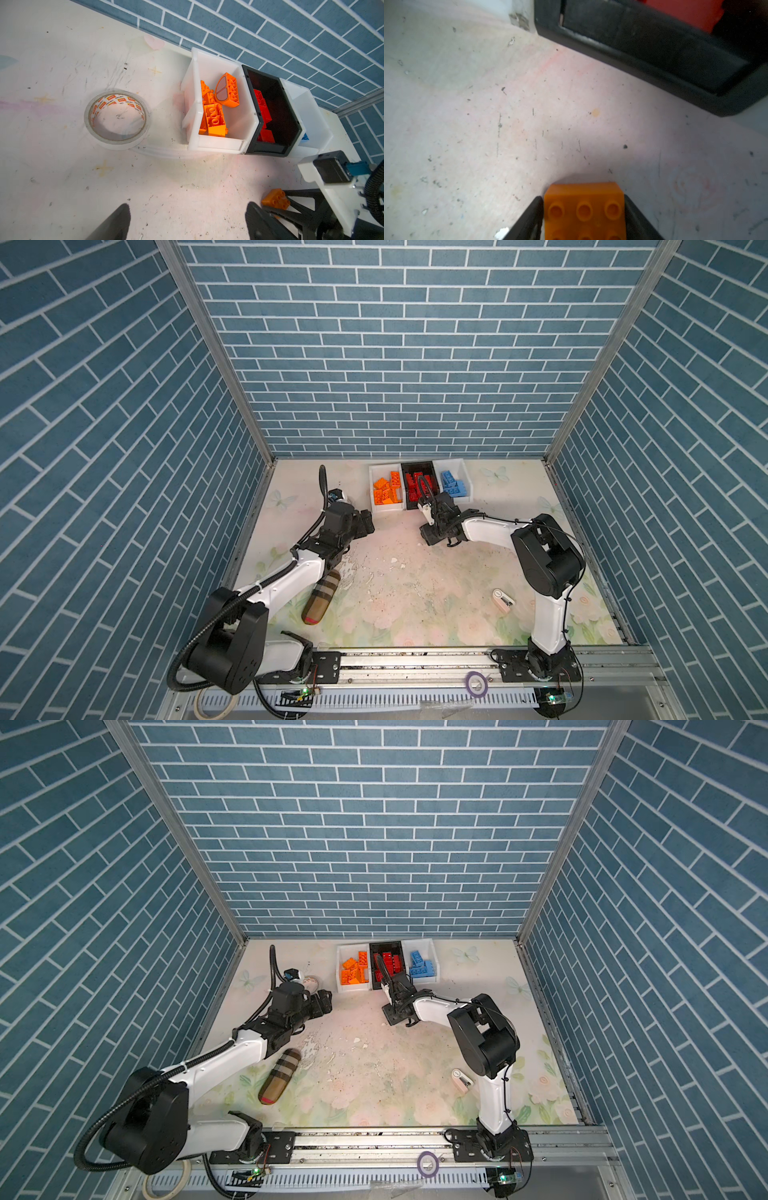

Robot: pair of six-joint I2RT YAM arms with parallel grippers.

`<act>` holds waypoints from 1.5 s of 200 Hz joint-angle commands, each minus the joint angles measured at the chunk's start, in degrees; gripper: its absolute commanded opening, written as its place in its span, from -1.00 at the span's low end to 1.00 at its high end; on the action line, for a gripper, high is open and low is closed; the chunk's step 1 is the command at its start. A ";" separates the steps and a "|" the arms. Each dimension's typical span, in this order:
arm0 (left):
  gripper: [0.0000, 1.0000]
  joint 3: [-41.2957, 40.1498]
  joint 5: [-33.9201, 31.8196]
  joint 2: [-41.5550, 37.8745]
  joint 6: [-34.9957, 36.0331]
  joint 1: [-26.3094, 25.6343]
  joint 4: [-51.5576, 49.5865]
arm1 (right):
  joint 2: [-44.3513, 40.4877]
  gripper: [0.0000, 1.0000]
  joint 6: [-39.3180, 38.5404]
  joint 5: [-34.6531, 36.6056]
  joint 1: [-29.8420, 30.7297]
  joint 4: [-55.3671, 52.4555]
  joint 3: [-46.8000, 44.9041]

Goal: Sort the legos into containers by color
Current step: Pick up the lego from the center of the table, then place the lego in the container.

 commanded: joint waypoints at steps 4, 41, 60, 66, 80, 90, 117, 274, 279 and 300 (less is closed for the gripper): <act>0.77 -1.64 -2.16 -2.10 -0.78 0.41 -1.35 | 0.49 -0.02 -0.49 0.59 0.21 -1.29 1.42; 0.77 -4.07 -3.23 -4.37 -1.04 0.56 -2.34 | -4.03 -0.15 2.78 -3.35 0.13 1.58 0.08; 0.77 -4.78 -2.99 -5.15 -1.00 0.78 -3.75 | -5.98 -0.17 5.06 -6.78 0.05 2.90 0.74; 0.77 -4.90 -2.89 -5.42 -0.95 0.79 -4.27 | -6.34 -0.18 6.04 -7.79 -0.02 3.06 1.17; 0.77 -5.69 -2.46 -6.49 -1.12 0.71 -4.89 | -6.62 -0.19 8.34 -10.53 -0.28 3.87 2.56; 0.77 -6.51 -1.97 -7.47 -1.36 0.75 -4.74 | -6.60 -0.19 10.25 -12.62 -0.64 4.78 3.61; 0.77 -8.51 -0.76 -9.54 -2.15 0.69 -4.68 | -4.80 -0.20 15.20 -17.97 -1.29 8.72 7.03; 0.77 -18.51 2.55 -23.07 -6.77 0.71 -8.37 | 25.54 0.48 36.75 -24.71 -2.41 14.81 45.09; 0.77 -18.46 2.46 -23.19 -6.77 0.74 -8.49 | 25.50 0.52 36.41 -24.45 -2.48 14.58 45.35; 0.77 -18.39 2.32 -23.36 -6.34 0.75 -8.81 | 23.11 0.68 34.48 -22.71 -2.23 15.19 43.38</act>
